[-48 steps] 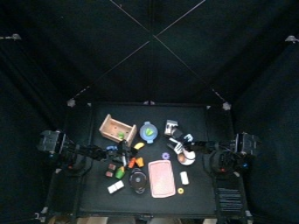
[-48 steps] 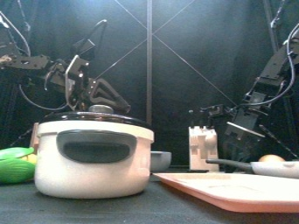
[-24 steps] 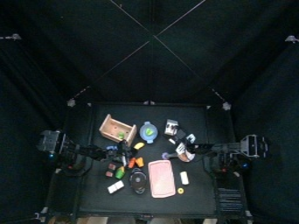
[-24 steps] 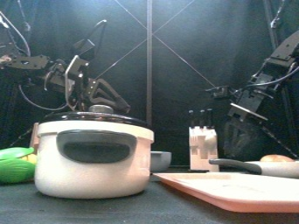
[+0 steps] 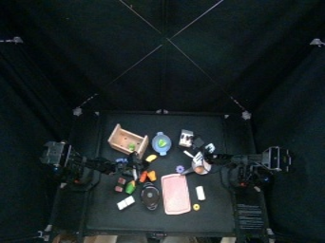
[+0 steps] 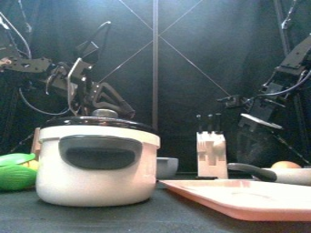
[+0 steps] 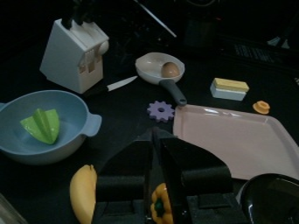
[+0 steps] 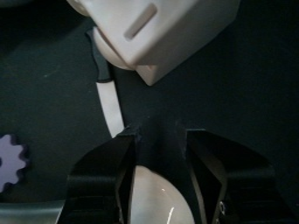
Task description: Grab pairing knife handle
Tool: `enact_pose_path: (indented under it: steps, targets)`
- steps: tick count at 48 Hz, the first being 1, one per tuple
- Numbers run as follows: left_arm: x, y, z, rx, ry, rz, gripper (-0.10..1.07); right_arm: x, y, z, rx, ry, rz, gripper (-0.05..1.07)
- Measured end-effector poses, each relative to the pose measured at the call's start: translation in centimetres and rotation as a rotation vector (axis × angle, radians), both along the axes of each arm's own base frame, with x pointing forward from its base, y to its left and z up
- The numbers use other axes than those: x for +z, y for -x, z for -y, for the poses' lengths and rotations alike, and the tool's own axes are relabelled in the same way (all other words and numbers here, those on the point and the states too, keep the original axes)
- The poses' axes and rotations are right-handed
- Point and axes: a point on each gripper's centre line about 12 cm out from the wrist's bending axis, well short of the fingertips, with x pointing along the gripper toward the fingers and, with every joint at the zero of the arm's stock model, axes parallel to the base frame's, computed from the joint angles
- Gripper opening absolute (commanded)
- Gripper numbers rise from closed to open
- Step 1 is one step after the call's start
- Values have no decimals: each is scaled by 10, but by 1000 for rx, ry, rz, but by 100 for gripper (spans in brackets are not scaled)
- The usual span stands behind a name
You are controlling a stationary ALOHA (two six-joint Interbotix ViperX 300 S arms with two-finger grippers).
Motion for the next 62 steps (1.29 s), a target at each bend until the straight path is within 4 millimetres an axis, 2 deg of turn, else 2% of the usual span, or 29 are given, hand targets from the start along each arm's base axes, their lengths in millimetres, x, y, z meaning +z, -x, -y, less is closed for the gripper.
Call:
enact_pose_path:
  steps: [10,20,34,62]
  targets:
    - [0,0,0,-2,0,-2,53,-17,1,0,-3,-25,-59,76]
    - [0,0,0,-1,-1,-2,53,-23,-2,-4,19,-52,-55,76]
    - [-1,1,0,-1,-1,-3,53,-25,-5,-7,35,-71,-47,76]
    - [-1,1,0,-1,-1,-3,53,-23,-17,-29,107,-79,-38,76]
